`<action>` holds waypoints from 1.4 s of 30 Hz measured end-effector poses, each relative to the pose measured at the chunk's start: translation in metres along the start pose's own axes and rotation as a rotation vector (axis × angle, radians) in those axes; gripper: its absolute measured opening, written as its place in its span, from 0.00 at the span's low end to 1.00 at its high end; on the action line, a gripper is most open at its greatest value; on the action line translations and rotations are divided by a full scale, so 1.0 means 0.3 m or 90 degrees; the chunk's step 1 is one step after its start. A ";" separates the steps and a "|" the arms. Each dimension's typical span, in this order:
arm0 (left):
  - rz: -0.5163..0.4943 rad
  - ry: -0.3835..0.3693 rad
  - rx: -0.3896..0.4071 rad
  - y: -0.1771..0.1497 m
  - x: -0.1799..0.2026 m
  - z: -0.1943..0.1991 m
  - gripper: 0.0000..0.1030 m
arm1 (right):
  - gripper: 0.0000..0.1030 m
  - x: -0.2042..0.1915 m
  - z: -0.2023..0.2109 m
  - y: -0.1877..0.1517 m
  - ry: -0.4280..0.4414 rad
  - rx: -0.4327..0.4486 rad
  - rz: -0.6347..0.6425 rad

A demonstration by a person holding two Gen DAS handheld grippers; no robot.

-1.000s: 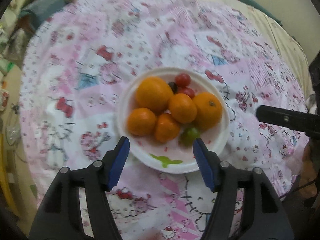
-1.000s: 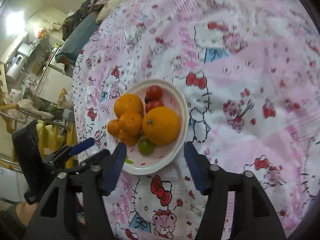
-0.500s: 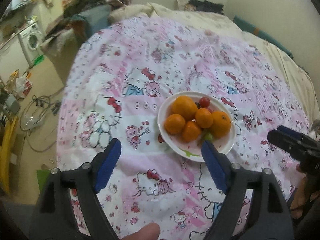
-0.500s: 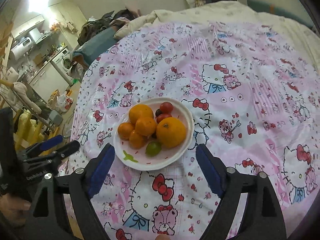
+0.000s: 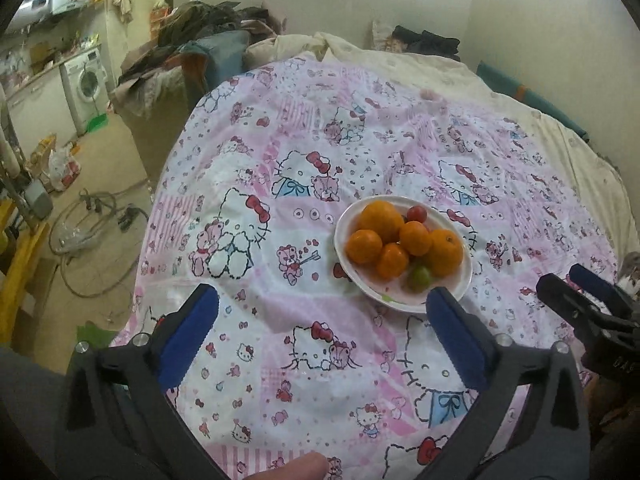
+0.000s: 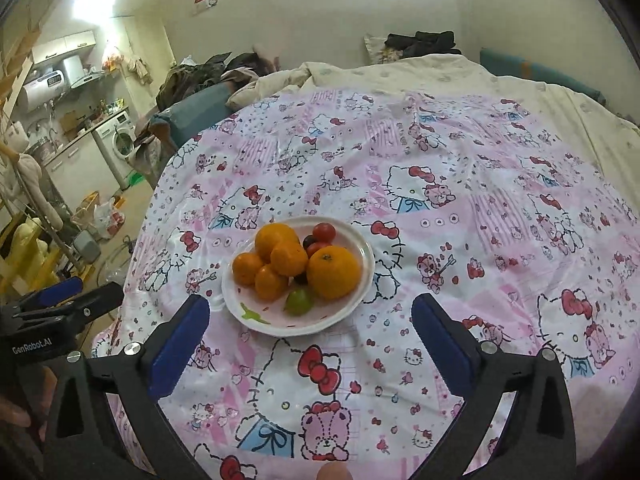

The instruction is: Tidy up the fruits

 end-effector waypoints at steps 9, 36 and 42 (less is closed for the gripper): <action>0.021 0.001 0.000 0.006 -0.012 -0.014 1.00 | 1.00 -0.008 -0.024 0.005 0.002 -0.007 -0.004; 0.011 -0.007 -0.001 0.003 0.011 -0.015 1.00 | 1.00 0.009 -0.025 0.007 -0.005 -0.008 -0.013; 0.009 -0.013 -0.001 -0.005 0.021 -0.009 1.00 | 1.00 0.010 -0.025 0.007 -0.005 -0.008 -0.012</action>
Point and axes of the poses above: each gripper's, at about its wrist camera, not at the fingertips, and z roughly against the way its jaws point, x to its right, y to its top, the point moved 6 cm from there along -z, roughly the way its jaws point, and after that the axes turned 7 degrees about -x, right-handed, at the moved point
